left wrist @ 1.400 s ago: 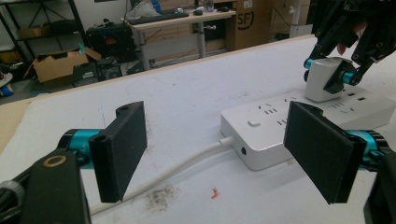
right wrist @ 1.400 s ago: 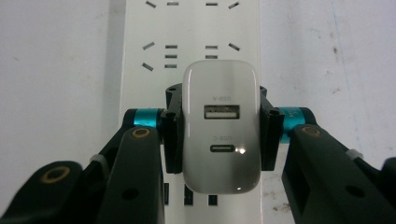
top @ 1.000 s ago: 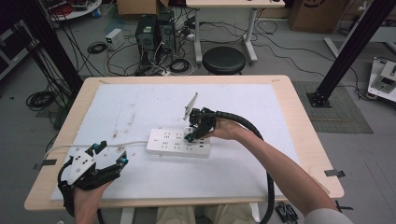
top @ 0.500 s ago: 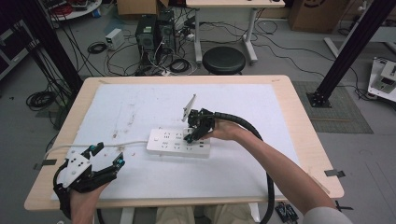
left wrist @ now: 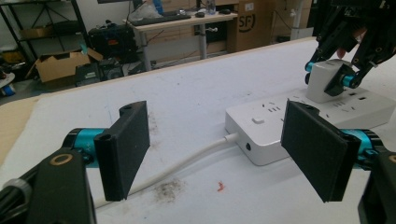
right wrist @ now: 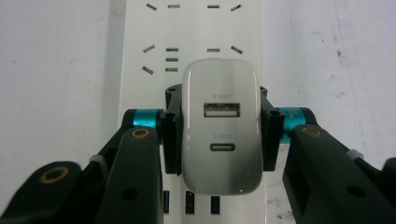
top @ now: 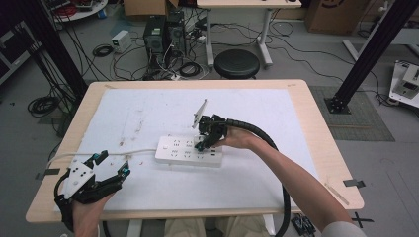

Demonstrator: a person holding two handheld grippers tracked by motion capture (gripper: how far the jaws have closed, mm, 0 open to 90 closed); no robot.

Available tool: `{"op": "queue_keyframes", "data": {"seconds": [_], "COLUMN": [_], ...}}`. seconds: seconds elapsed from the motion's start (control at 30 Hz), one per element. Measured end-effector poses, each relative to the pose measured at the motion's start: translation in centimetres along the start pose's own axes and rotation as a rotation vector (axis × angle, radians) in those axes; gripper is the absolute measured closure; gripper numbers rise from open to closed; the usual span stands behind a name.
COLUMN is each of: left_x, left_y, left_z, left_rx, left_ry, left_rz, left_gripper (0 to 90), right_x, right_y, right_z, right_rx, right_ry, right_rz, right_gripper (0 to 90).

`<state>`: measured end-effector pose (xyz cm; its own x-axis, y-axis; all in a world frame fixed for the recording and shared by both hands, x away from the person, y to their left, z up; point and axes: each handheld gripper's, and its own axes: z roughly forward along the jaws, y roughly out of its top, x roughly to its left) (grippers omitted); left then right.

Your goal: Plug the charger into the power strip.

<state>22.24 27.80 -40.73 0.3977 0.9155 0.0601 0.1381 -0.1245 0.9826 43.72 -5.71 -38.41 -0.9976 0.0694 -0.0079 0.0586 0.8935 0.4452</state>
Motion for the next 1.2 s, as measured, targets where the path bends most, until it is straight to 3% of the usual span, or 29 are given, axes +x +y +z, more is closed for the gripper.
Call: {"op": "queue_keyframes", "data": {"seconds": [0.13, 0.2, 0.33, 0.53, 0.67, 0.73, 0.77, 0.97, 1.03, 1.17, 1.2], "left_x": [0.2, 0.3, 0.4, 0.4, 0.4, 0.4, 0.3, 0.4, 0.4, 0.5, 0.5], "left_y": [-0.1, -0.2, -0.3, -0.2, -0.1, 0.0, 0.1, 0.0, 0.0, 0.0, 0.0], "left_z": [-0.5, -0.6, -0.6, -0.2, 0.1, 0.2, 0.4, 0.7, 0.9, 1.1, 1.2], "left_rx": [0.002, 0.002, 0.002, 0.006, 0.002, 0.006, 0.010, 0.017, 0.019, 0.021, 0.026], "left_ry": [0.010, 0.016, 0.013, 0.002, -0.006, -0.009, -0.015, -0.016, -0.015, -0.018, -0.021], "left_rz": [0.000, -0.001, 0.000, 0.005, 0.004, 0.012, 0.014, 0.009, 0.004, 0.001, 0.001], "left_gripper": [23.8, 23.8, 23.8, 23.8, 23.8, 23.8, 23.8, 23.8, 23.8, 23.8, 23.8], "right_x": [-0.1, 0.0, 0.0, 0.4, 0.9, 0.9, 1.5, 2.5, 3.4, 4.3, 5.1], "right_y": [0.0, 0.0, -0.1, -0.7, -1.9, -2.2, -3.2, -5.4, -7.0, -8.7, -10.0], "right_z": [0.0, 0.1, -0.2, -1.0, -2.1, -2.3, -3.3, -4.8, -5.4, -5.7, -6.0], "right_rx": [0.004, 0.003, -0.015, -0.063, -0.119, -0.132, -0.185, -0.282, -0.348, -0.406, -0.449], "right_ry": [0.021, 0.008, 0.010, -0.012, -0.048, -0.054, -0.089, -0.155, -0.198, -0.244, -0.287], "right_rz": [0.000, 0.009, 0.038, 0.054, 0.100, 0.095, 0.126, 0.189, 0.244, 0.293, 0.325], "right_gripper": [54.4, 35.7, 21.3, 21.3, 21.3, 21.3, 21.2, 21.3, 21.2, 21.3, 21.3]}}
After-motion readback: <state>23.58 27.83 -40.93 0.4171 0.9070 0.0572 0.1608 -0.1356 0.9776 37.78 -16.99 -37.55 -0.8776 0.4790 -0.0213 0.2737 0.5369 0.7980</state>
